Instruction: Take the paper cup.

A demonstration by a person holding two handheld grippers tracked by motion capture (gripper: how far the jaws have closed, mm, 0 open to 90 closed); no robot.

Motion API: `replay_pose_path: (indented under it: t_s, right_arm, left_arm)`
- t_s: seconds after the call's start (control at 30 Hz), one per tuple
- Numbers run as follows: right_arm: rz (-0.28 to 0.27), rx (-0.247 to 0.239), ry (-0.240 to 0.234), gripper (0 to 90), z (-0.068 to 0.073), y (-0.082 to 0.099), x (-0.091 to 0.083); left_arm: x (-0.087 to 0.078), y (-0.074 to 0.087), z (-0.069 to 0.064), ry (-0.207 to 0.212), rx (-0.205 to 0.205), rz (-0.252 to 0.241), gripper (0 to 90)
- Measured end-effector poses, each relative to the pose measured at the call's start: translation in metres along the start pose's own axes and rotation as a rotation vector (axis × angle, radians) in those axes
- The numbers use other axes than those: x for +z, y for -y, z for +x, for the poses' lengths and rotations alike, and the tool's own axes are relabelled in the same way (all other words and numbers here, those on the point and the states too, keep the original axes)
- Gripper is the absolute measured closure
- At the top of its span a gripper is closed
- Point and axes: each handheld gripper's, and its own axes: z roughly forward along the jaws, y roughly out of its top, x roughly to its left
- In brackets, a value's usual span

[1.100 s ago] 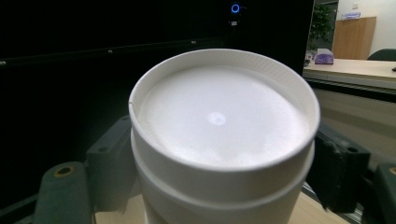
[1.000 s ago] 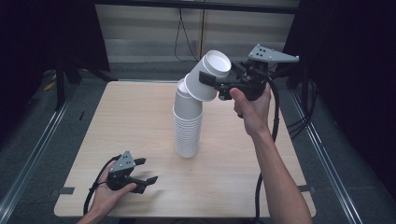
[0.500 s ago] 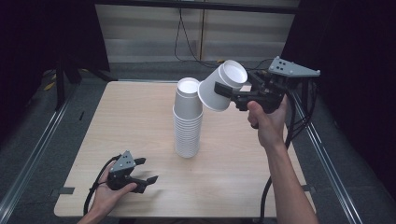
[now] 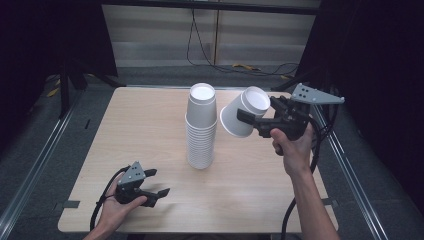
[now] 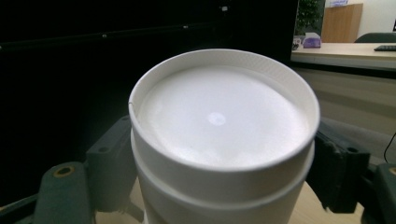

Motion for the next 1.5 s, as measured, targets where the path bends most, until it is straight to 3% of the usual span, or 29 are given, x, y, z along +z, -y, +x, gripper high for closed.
replay_pose_path:
  t_s: [0.27,0.57,0.83,1.03,1.13,1.3,1.5]
  right_arm:
    - [0.031,0.022,-0.029,21.4,0.001,0.029,0.0]
    - [0.064,0.039,-0.141,21.4,0.005,0.062,0.015]
    - [0.112,0.065,-0.164,21.5,0.009,0.083,0.028]
    - [0.136,0.078,-0.172,21.5,0.007,0.094,0.03]
    - [0.163,0.095,-0.171,21.5,0.005,0.1,0.029]
    - [0.174,0.113,-0.186,21.5,0.004,0.11,0.031]
    - [0.179,0.14,-0.238,21.5,0.008,0.12,0.046]
  left_arm:
    - [-0.001,-0.003,-0.002,0.008,-0.001,-0.017,17.1]
    - [0.002,-0.011,-0.01,0.027,0.015,-0.041,17.1]
    - [0.005,-0.028,-0.019,0.066,0.051,-0.096,15.7]
    - [0.012,-0.042,-0.026,0.095,0.071,-0.107,15.6]
    - [0.015,-0.048,-0.028,0.082,0.069,-0.125,15.8]
    - [0.021,-0.057,-0.027,0.134,0.02,-0.18,15.7]
    - [0.018,-0.057,-0.034,0.165,0.019,-0.193,15.8]
